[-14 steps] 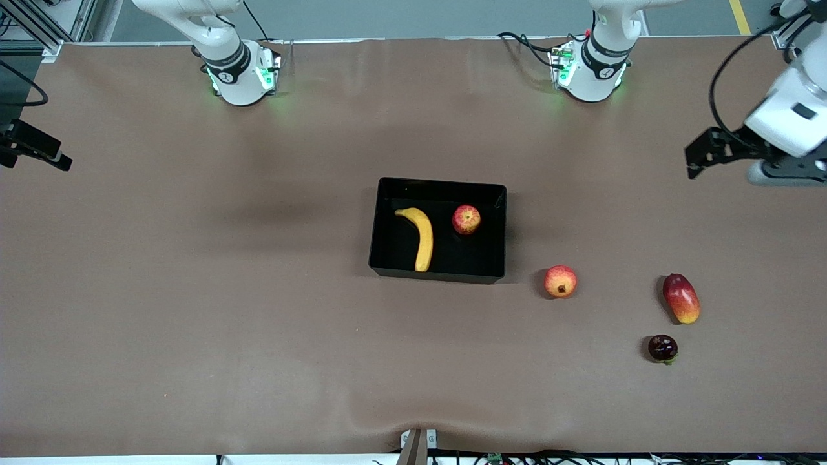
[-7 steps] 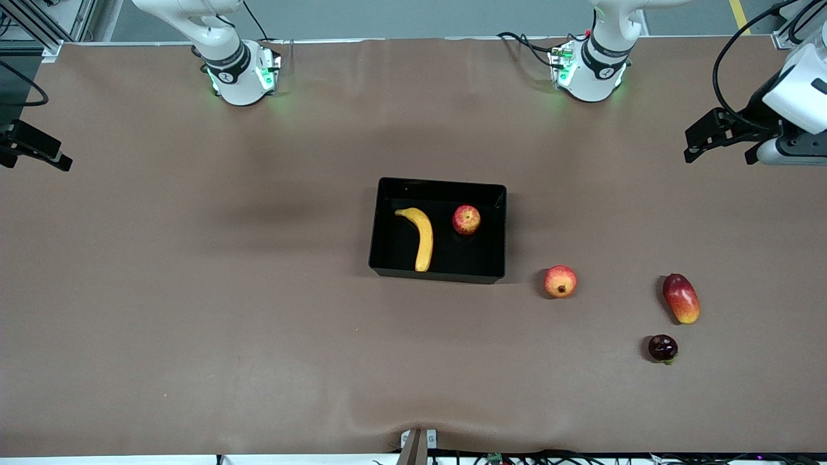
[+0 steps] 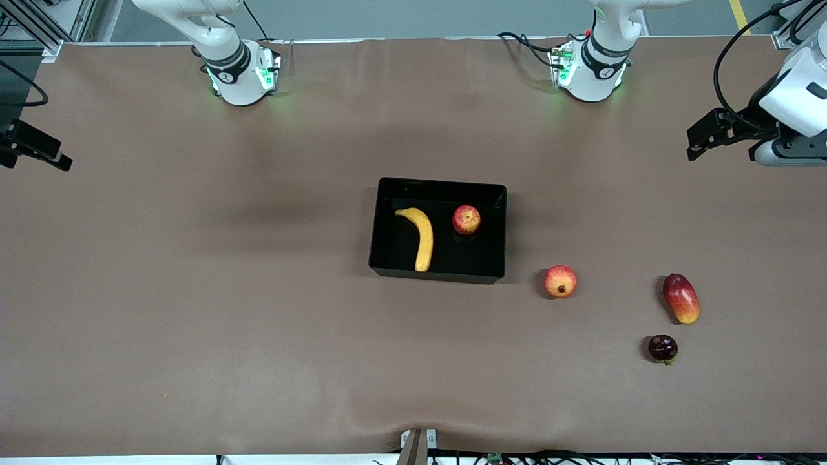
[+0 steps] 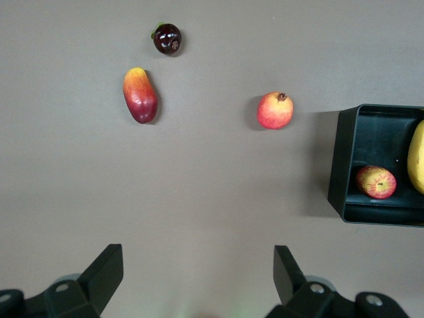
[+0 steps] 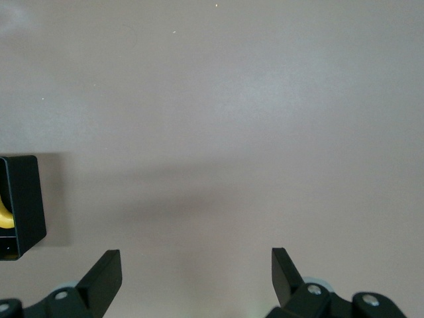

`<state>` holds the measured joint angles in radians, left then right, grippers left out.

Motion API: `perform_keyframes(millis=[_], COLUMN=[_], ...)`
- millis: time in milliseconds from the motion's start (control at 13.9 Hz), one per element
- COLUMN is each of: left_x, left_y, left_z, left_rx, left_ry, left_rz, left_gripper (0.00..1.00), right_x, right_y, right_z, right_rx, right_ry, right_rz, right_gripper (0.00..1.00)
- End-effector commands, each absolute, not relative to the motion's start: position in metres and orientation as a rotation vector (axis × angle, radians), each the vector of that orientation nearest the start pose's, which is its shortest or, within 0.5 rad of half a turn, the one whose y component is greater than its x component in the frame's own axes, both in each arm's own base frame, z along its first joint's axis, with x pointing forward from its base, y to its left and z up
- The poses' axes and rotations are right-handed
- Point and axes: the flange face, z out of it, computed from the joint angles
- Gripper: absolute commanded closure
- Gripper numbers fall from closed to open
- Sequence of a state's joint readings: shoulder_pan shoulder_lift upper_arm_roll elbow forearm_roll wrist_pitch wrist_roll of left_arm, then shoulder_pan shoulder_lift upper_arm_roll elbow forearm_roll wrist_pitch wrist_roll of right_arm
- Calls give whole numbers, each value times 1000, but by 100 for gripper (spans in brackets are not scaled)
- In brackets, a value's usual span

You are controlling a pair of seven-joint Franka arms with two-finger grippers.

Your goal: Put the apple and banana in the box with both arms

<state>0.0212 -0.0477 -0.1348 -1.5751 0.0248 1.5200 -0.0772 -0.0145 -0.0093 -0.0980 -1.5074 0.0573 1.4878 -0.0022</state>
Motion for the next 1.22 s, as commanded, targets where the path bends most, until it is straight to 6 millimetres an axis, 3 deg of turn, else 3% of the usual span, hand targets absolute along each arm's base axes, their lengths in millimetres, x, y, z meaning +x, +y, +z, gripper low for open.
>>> perform_keyframes(millis=[0,288,575,1150], left_x=[532,533,534,534], left_y=[-56,-56,-44,-45], left_z=[652,655,655,653], left_rx=[-3090,-3091,-3094,-3103], left_ry=[29,26,-5,-8], left_rz=[-10,-17,-16,-10], left_gripper=[0,0,0,0], right_x=[542,541,541,542], right_y=[-56,-57,-57,-53], right_z=[655,655,655,654], right_rx=[-3077,-3077,-3077,-3076], right_ry=[155,158,158,148], right_rz=[4,4,4,9], right_gripper=[0,0,0,0])
